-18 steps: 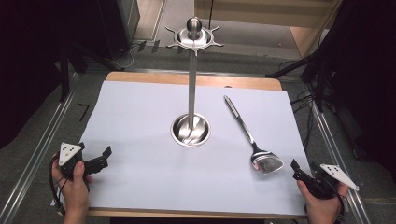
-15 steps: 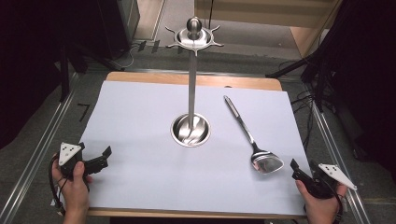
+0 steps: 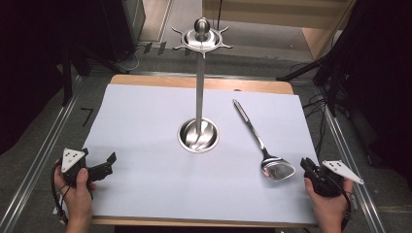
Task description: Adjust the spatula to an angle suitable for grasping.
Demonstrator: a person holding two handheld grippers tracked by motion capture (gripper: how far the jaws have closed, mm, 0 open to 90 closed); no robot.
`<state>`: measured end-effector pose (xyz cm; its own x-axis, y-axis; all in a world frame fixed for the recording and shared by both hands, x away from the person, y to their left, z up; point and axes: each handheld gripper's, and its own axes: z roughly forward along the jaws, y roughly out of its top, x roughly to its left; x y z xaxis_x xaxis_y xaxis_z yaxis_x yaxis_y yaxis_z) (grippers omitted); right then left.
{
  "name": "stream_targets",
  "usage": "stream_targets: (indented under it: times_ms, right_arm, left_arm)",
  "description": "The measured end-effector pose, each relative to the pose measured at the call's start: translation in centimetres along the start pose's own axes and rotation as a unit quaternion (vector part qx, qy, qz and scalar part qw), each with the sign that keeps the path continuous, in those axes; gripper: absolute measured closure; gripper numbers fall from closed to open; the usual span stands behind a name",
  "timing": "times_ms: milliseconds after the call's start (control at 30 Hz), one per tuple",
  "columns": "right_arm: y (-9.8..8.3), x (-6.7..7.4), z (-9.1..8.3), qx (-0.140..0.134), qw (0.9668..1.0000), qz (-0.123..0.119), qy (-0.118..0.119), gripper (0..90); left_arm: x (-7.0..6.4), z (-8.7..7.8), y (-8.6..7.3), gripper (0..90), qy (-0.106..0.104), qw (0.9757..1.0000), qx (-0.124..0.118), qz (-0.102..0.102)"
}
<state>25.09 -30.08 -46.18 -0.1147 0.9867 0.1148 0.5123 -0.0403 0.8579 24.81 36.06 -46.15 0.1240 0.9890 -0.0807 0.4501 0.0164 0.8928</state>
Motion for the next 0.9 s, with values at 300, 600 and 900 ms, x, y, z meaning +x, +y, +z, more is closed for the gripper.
stream_targets:
  times_ms: [300, 600, 900]
  right_arm:
    - [2.2, 0.8, 2.6, 0.054, 0.998, -0.008, 0.034, 90.0]
    - [3.5, 1.2, 5.0, 0.126, 0.9911, -0.014, 0.041, 90.0]
    - [3.5, 1.6, 6.7, 0.169, 0.9845, -0.022, 0.043, 90.0]
  left_arm:
    - [0.0, 0.0, 0.0, 0.5, 0.0, 1.0, 0.001, -0.003]
    - [0.0, 0.1, 0.0, 0.5, 0.0, 1.0, 0.003, -0.001]
    - [0.0, 0.1, 0.0, 0.5, -0.001, 1.0, 0.004, 0.0]
